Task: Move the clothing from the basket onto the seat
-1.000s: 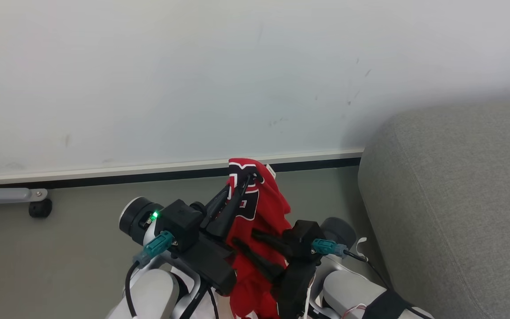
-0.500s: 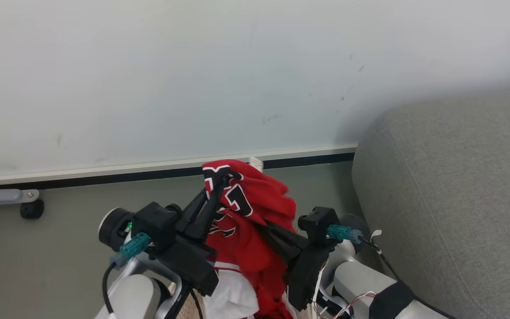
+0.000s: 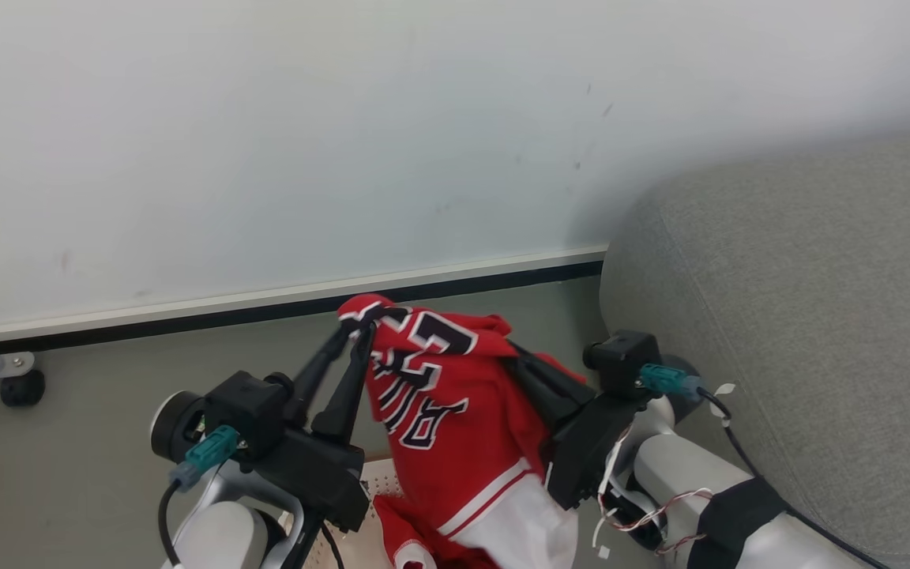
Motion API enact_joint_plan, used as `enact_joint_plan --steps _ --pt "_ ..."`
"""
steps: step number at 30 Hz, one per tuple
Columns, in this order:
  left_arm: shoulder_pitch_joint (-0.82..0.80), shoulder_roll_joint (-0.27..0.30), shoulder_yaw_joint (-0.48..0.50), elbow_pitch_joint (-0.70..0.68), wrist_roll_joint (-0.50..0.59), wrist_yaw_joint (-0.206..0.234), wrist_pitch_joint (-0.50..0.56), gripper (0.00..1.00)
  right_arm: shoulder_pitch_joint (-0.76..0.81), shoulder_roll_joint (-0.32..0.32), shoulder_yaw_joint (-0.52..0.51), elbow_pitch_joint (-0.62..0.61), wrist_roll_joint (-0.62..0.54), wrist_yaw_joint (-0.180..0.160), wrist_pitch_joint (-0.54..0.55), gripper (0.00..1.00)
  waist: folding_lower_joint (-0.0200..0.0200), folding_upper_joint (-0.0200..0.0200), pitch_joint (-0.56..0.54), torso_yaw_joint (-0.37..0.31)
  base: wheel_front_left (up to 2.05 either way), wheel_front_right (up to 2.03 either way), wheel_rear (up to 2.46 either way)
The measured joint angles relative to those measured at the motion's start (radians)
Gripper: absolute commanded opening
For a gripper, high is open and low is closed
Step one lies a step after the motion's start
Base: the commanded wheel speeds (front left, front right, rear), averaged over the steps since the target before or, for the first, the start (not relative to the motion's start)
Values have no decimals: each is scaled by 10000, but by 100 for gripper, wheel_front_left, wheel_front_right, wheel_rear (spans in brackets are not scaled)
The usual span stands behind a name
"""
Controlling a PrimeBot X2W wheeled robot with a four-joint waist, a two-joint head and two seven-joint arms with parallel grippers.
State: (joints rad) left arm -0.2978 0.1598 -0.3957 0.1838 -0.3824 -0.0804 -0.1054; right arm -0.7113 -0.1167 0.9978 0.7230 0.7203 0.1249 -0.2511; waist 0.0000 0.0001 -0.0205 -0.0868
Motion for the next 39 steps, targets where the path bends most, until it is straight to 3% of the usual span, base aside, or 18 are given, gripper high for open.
enact_joint_plan --steps 15,39 --pt "729 305 111 -94 -27 13 -301 100 58 -966 -949 -491 -192 -119 0 0 0 0 92 -803 0 0 0" --pt "1428 23 -449 -303 -35 6 -696 100 1852 -2861 -2355 -3022 -894 -1352 -12 0 0 0 460 -3386 0 0 0"
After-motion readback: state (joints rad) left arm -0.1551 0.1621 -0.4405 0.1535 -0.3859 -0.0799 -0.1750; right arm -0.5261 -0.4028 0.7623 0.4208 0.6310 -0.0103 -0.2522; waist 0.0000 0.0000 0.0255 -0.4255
